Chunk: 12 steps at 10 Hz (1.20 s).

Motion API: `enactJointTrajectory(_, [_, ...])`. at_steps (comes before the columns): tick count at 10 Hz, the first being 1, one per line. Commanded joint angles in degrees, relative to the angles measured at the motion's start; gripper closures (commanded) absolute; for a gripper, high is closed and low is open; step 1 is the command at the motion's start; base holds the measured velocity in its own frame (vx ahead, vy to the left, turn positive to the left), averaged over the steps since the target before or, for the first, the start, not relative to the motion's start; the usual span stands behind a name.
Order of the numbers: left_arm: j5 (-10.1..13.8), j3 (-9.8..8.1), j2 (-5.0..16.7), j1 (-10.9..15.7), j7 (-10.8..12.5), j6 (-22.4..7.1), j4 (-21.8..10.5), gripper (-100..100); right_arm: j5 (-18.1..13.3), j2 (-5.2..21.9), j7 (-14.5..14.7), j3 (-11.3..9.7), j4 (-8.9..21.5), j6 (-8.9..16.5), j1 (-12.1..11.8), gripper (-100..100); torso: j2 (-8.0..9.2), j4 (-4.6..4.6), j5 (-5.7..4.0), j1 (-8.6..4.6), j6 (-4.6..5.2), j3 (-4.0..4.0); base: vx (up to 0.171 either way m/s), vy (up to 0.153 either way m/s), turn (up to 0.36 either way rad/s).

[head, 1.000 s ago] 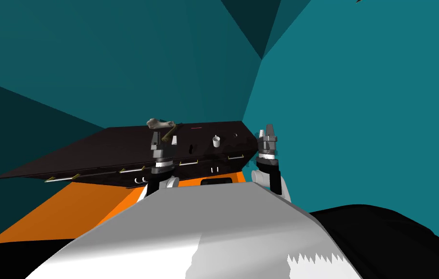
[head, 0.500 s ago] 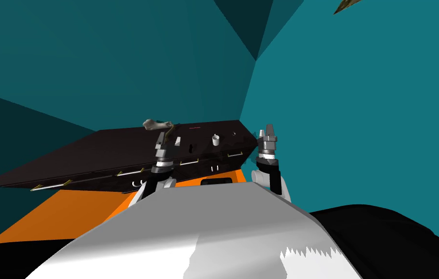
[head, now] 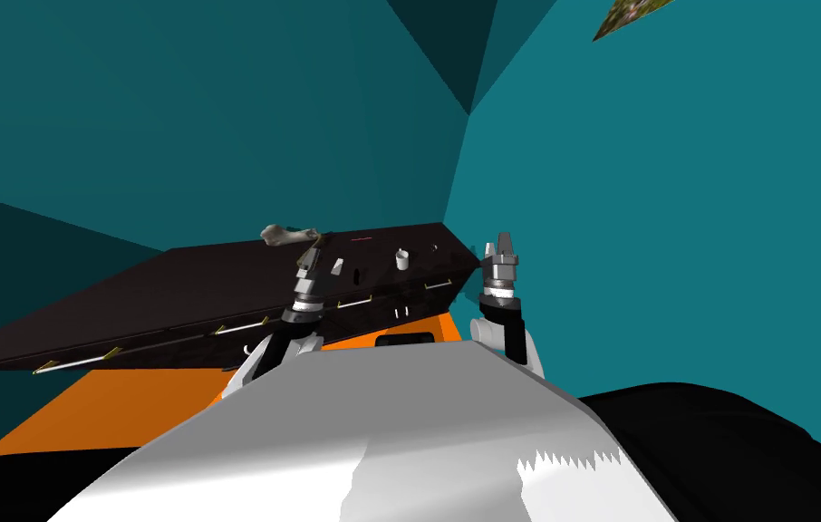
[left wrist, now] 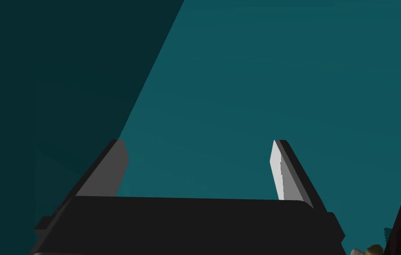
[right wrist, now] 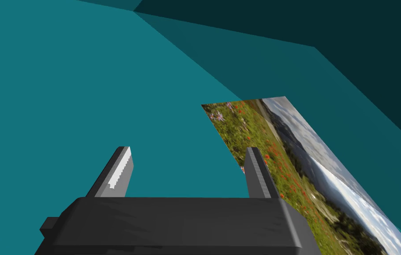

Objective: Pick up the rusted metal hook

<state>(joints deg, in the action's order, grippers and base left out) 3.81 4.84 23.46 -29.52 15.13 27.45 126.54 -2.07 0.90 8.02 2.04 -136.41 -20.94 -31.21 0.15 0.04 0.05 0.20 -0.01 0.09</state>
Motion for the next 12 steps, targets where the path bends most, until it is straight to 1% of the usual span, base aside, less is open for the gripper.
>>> enactJointTrajectory(1, [0.5, 0.38, 2.9, 0.1, 1.2, -1.0, 0.0, -100, 0.0, 0.0, 0.0, 0.0, 0.0, 0.0, 0.0, 0, 0.0, 0.0, 0.0, 0.0, 0.0, 0.0, -0.043, 0.046, -0.143])
enactJointTrajectory(2, [0.5, 0.38, 4.4, 0.1, 1.2, -1.0, 0.0, -100, 0.0, 0.0, 0.0, 0.0, 0.0, 0.0, 0.0, 0, -0.01, -0.01, 0.0, 0.02, 0.02, -0.01, -0.039, 0.04, -0.086])
enactJointTrajectory(3, [0.8, 0.8, 6.2, 0.3, 2.2, -2.0, 0.1, -100, 0.0, 0.0, 0.0, 0.0, 0.0, 0.0, 0.0, 0, -0.03, -0.01, 0.0, 0.0, 0.0, -0.02, -0.067, 0.048, -0.174])
enactJointTrajectory(4, [0.8, 0.8, 7.9, 0.3, 2.2, -2.0, 0.1, -100, 0.0, 0.0, 0.0, 0.0, 0.0, 0.0, 0.0, 0, 0.05, 0.0, 0.0, 0.03, 0.02, 0.02, -0.058, 0.042, -0.071])
enactJointTrajectory(5, [1.3, 1.22, 9.7, 0.4, 3.3, -3.0, 0.2, -100, 0.0, 0.0, 0.0, 0.0, 0.0, 0.0, 0.0, 0, 0.03, 0.01, 0.0, 0.01, -0.01, 0.02, -0.052, 0.044, -0.155])
enactJointTrajectory(6, [1.3, 1.22, 11.5, 0.4, 3.3, -3.0, 0.2, -100, 0.0, 0.0, 0.0, 0.0, 0.0, 0.0, 0.0, 0, 0.02, 0.0, 0.0, 0.02, 0.02, 0.01, -0.052, 0.046, -0.083])
enactJointTrajectory(7, [1.7, 1.64, 13.3, 0.5, 4.4, -4.0, 0.2, -100, 0.0, 0.0, 0.0, 0.0, 0.0, 0.0, 0.0, 0, 0.01, 0.0, 0.01, 0.02, -0.01, 0.0, -0.06, 0.043, -0.166])
enactJointTrajectory(8, [1.7, 1.64, 15.1, 0.5, 4.4, -4.0, 0.2, -100, 0.0, 0.0, 0.0, 0.0, 0.0, 0.0, 0.0, 0, 0.02, 0.0, 0.0, 0.02, 0.02, 0.01, -0.051, 0.038, -0.094])
enactJointTrajectory(9, [2.2, 2.06, 16.9, 0.6, 5.5, -5.2, 0.3, -100, 0.0, 0.0, 0.0, 0.0, 0.0, 0.0, 0.0, 0, 0.0, 0.0, 0.0, 0.0, -0.01, 0.0, -0.058, 0.057, -0.145])
enactJointTrajectory(10, [2.2, 2.06, 18.8, 0.6, 5.5, -5.2, 0.3, -100, 0.0, 0.0, 0.0, 0.0, 0.0, 0.0, 0.0, 0, 0.01, 0.0, 0.01, 0.06, 0.01, 0.01, -0.051, 0.042, -0.105])
enactJointTrajectory(11, [2.7, 2.48, 20.5, 0.7, 6.7, -6.4, 0.3, -100, 0.0, 0.0, 0.0, 0.0, 0.0, 0.0, 0.0, 0, -0.01, 0.0, 0.01, 0.02, -0.01, 0.0, -0.056, 0.036, -0.171])
enactJointTrajectory(12, [2.7, 2.48, 22.4, 0.7, 6.7, -6.4, 0.3, -100, 0.0, 0.0, 0.0, 0.0, 0.0, 0.0, 0.0, 0, 0.0, 0.0, 0.0, 0.0, 0.01, 0.0, -0.047, 0.038, -0.102])
